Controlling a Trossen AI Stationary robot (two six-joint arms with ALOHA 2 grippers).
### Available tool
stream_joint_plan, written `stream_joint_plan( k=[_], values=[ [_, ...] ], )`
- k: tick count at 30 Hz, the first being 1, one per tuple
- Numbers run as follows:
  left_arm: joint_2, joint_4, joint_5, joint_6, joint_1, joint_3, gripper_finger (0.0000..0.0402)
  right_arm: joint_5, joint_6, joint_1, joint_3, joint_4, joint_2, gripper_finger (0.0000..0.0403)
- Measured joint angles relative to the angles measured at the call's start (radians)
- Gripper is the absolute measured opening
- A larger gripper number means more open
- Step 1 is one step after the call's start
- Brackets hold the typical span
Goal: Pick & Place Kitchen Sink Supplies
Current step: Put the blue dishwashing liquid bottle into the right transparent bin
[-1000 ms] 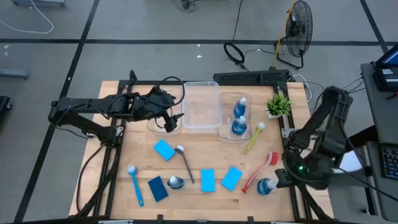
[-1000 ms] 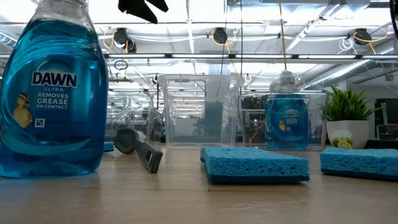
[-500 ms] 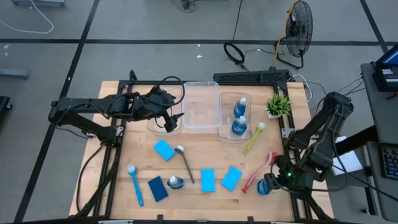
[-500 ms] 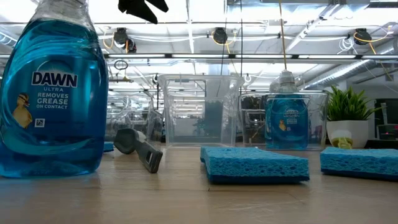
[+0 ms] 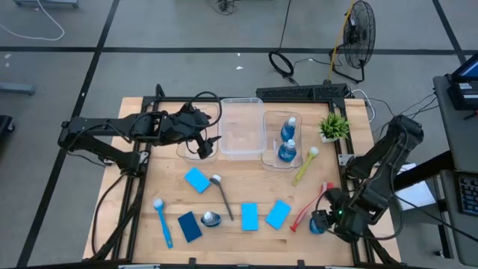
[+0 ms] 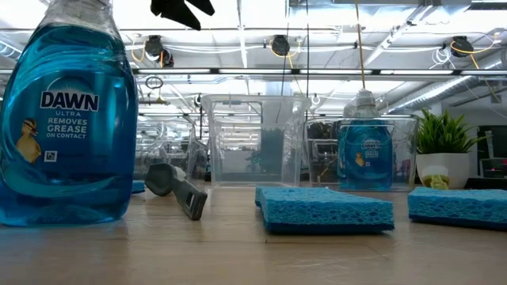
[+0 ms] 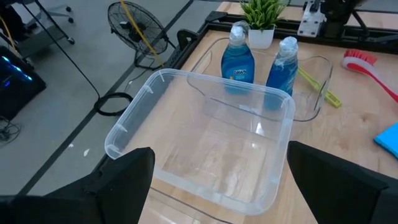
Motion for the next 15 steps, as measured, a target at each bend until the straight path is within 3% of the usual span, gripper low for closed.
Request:
stream_joint_plan(
  k=[9, 15],
  values=[
    [0.000, 0.000, 0.000, 0.006, 0.000, 0.000, 0.0365, 0.000, -0.001, -0.008, -0.057, 0.047, 0.020, 0.0219],
    [0.000, 0.000, 0.000, 0.005, 0.000, 0.000, 0.0365, 0.000, -0.017, -0.008, -0.142, 0.179, 0.018, 0.0220]
  ],
)
